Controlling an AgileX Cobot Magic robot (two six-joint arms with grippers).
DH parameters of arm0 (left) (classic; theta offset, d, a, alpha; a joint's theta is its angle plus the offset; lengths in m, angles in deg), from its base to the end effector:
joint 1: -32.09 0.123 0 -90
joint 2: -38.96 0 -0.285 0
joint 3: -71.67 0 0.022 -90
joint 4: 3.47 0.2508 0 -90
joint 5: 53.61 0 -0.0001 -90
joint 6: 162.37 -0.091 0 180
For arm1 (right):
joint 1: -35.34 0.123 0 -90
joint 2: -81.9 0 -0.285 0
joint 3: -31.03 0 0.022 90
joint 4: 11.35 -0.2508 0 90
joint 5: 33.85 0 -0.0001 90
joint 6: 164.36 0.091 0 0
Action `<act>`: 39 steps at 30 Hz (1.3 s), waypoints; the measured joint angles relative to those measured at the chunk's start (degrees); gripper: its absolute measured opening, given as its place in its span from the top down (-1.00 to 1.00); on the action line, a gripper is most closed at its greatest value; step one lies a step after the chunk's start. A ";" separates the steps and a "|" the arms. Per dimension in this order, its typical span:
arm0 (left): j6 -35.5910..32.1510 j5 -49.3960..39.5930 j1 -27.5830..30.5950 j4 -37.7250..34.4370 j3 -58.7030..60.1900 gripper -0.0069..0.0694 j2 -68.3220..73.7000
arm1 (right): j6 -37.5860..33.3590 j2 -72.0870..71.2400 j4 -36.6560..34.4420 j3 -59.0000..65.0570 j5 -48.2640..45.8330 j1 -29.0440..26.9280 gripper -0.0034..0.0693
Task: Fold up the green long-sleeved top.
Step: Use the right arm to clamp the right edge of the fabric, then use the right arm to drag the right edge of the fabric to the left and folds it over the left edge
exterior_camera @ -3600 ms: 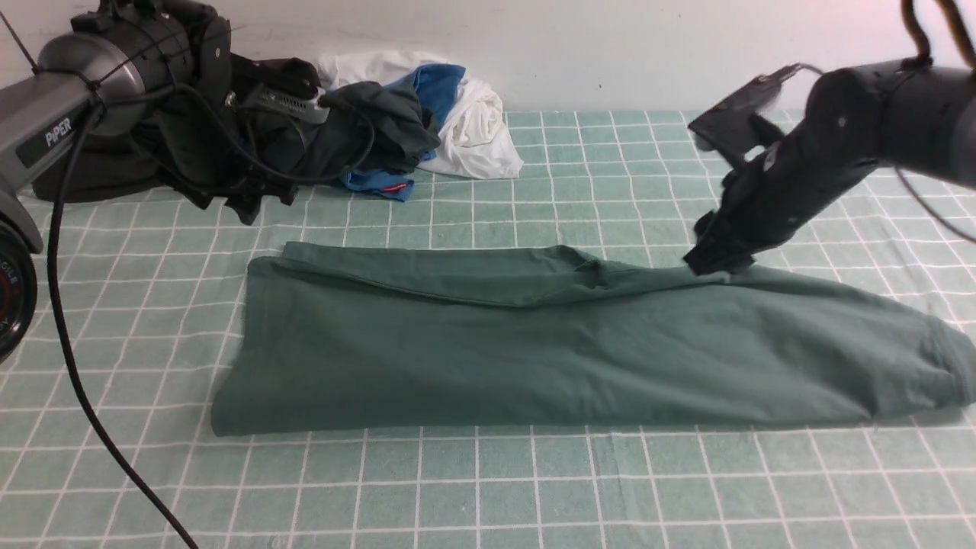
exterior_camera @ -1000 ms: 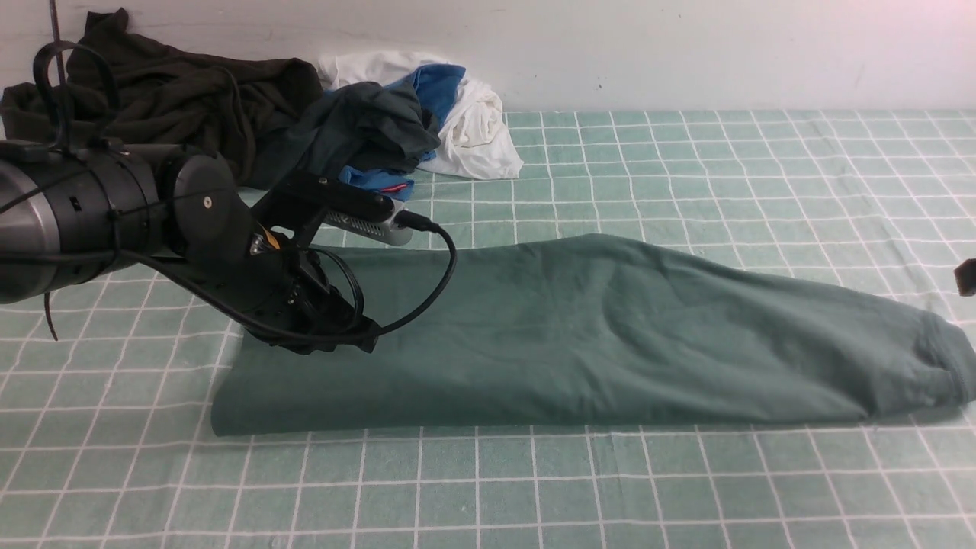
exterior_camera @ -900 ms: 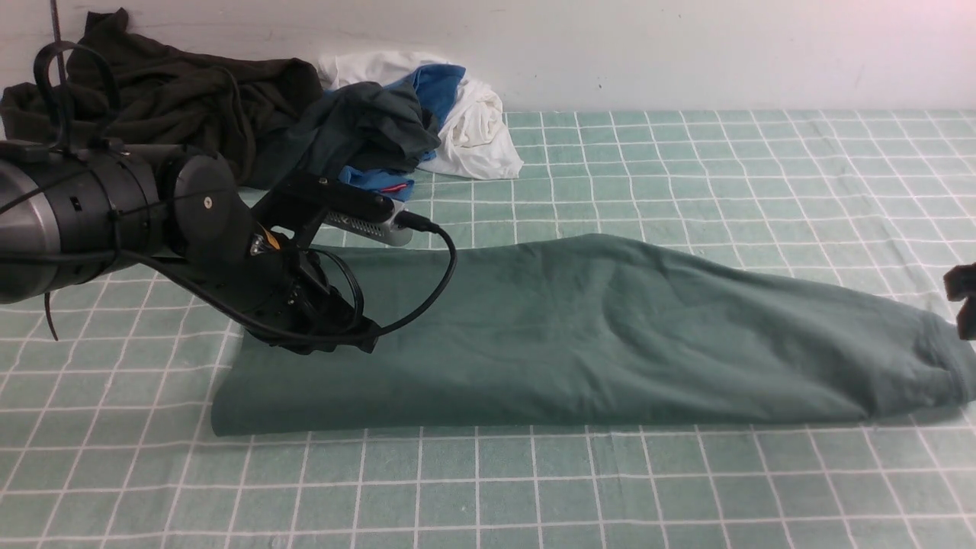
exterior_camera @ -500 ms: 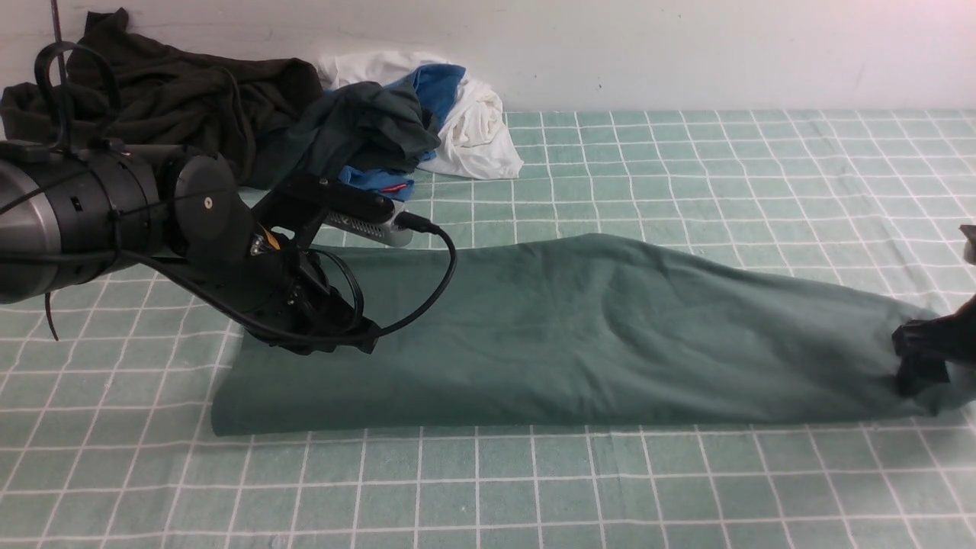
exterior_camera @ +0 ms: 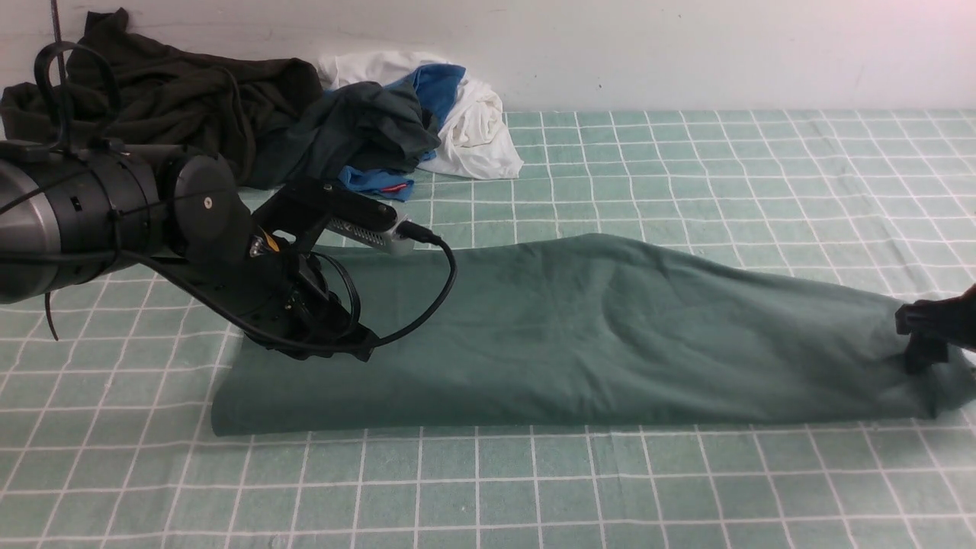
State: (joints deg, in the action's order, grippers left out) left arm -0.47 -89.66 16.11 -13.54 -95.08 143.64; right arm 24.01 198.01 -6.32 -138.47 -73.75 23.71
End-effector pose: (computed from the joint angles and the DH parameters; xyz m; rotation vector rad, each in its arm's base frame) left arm 0.3284 -0.1038 0.2196 0.6327 2.6056 -0.1714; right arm 0.3527 -0.0778 0.1587 0.4176 2.8763 -0.1032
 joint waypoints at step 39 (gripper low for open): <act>2.66 -8.12 4.46 7.75 -5.41 0.83 -19.22 | -4.32 -18.12 7.56 -18.28 -16.45 7.54 0.85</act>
State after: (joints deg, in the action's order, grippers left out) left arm 2.19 -97.78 20.57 -5.79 -100.49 124.42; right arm 19.69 179.88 1.25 -156.75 -90.20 31.25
